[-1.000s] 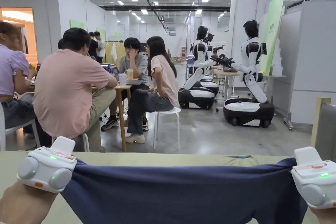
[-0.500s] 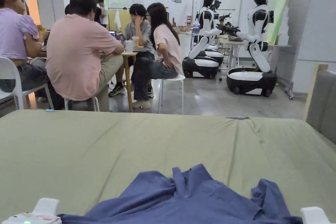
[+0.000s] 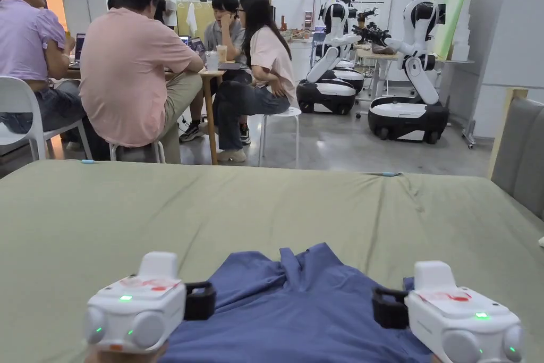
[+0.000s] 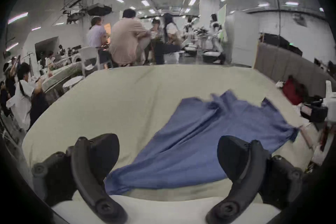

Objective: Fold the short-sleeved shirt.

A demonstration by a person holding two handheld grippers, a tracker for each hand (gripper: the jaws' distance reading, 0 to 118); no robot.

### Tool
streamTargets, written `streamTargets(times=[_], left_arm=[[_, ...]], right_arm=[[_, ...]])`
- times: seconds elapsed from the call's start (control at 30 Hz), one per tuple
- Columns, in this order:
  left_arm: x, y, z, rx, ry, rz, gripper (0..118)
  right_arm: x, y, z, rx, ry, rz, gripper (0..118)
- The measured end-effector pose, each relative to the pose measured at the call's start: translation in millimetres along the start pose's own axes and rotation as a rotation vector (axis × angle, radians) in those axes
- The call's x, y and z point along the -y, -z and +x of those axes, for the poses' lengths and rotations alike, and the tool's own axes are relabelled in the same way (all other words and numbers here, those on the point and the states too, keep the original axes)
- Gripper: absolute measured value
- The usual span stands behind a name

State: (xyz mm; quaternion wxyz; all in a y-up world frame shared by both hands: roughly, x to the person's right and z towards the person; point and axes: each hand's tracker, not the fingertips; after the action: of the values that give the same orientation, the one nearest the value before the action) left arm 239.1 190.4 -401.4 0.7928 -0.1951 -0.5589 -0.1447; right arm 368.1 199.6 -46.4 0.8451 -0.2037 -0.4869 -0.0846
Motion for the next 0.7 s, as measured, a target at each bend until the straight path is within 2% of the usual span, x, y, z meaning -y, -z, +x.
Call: streamTargets(times=[0.03, 0.07, 0.1, 0.13, 0.17, 0.2, 0.3, 0.4, 0.57, 0.6, 0.63, 0.67, 0.7], left_arm=[[-4.6, -0.2, 9.9, 0.03, -0.012, 0.005, 108], [-7.7, -11.2, 25.2, 0.049, -0.014, 0.008, 100], [-9.4, -12.2, 30.4, 0.055, -0.01, 0.005, 85], [-10.5, -11.2, 34.4, 0.057, 0.005, -0.007, 62], [-10.3, -8.3, 35.2, 0.067, 0.038, -0.046, 19], [-11.0, -11.1, 37.3, 0.08, 0.051, -0.077, 0], [-18.4, -5.0, 8.7, 0.1, 0.006, -0.172, 0], [-23.0, 4.4, -43.9, 0.03, -0.041, -0.281, 0], [3.4, 13.3, -131.5, -0.034, -0.138, -0.478, 0], [9.8, 9.7, -134.8, -0.033, -0.159, -0.486, 8], [17.2, 9.3, -141.1, -0.034, -0.199, -0.484, 32], [23.7, 10.1, -144.9, -0.024, -0.232, -0.484, 80], [29.2, 11.6, -146.7, -0.013, -0.255, -0.485, 110]], right_arm=[[-6.6, -1.9, -11.4, -0.021, 0.012, 0.017, 108], [-10.7, -3.7, -20.9, -0.024, 0.002, 0.029, 104], [-13.0, -4.2, -28.3, -0.021, -0.012, 0.038, 88], [-14.5, -2.3, -34.1, -0.002, -0.037, 0.041, 59], [-15.4, 0.5, -39.2, 0.006, -0.051, 0.031, 10], [-16.0, 0.1, -42.0, 0.001, -0.049, 0.03, 0], [-16.6, 3.0, -46.8, -0.038, -0.041, -0.007, 0], [-15.0, -1.4, -51.4, -0.049, -0.044, -0.017, 0], [-3.1, 0.1, -58.3, -0.094, 0.01, -0.048, 0], [-0.8, 2.4, -61.2, -0.093, 0.006, -0.052, 0], [1.9, 5.4, -64.0, -0.096, 0.003, -0.058, 0], [2.7, 10.5, -67.0, -0.105, 0.001, -0.067, 0], [3.7, 13.4, -69.0, -0.109, 0.001, -0.074, 0]])
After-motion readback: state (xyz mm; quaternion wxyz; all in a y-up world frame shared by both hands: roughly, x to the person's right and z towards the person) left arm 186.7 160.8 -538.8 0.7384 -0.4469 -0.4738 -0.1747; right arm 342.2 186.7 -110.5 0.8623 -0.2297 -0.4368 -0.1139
